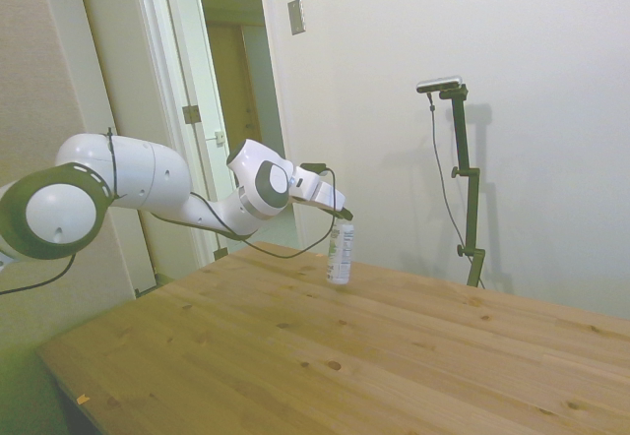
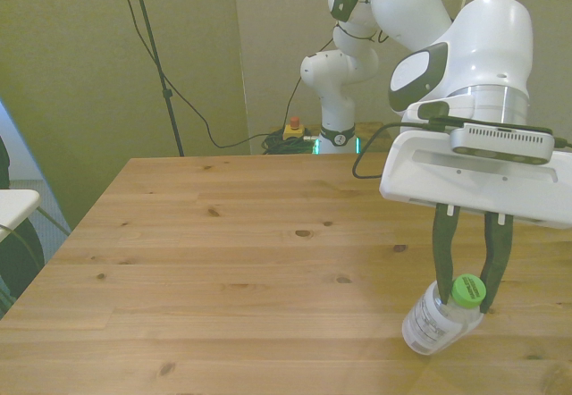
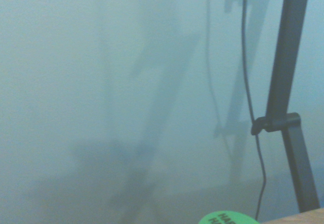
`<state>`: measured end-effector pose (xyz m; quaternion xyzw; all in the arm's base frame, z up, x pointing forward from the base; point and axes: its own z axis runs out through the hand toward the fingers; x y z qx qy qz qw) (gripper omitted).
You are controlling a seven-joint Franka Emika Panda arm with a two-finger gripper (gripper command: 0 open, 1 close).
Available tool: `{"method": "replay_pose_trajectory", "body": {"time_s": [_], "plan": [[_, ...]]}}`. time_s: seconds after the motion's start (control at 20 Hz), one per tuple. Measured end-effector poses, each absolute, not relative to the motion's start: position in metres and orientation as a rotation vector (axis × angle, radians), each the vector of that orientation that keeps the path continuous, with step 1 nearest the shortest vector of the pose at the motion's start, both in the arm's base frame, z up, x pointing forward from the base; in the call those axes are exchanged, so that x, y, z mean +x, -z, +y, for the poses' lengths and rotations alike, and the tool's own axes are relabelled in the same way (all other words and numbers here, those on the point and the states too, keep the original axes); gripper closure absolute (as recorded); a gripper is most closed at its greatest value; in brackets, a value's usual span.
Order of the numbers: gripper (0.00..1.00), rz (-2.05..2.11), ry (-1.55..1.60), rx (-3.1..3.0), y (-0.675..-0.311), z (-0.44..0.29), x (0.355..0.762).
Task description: Stand the water bottle
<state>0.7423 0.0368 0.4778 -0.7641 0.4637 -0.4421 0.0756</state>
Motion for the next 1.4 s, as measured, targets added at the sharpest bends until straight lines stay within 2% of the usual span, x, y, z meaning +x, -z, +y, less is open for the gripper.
{"method": "replay_pose_trajectory", "body": {"time_s": [0.5,0.75,1.05,1.4], "plan": [[1.00,1.367,1.485,-2.174,-0.473,0.021,0.635],[1.00,1.347,1.529,-2.126,-0.466,0.047,0.623],[1.00,1.355,1.536,-2.100,-0.448,0.040,0.604],[1.00,1.355,1.551,-2.065,-0.456,0.029,0.598]]}}
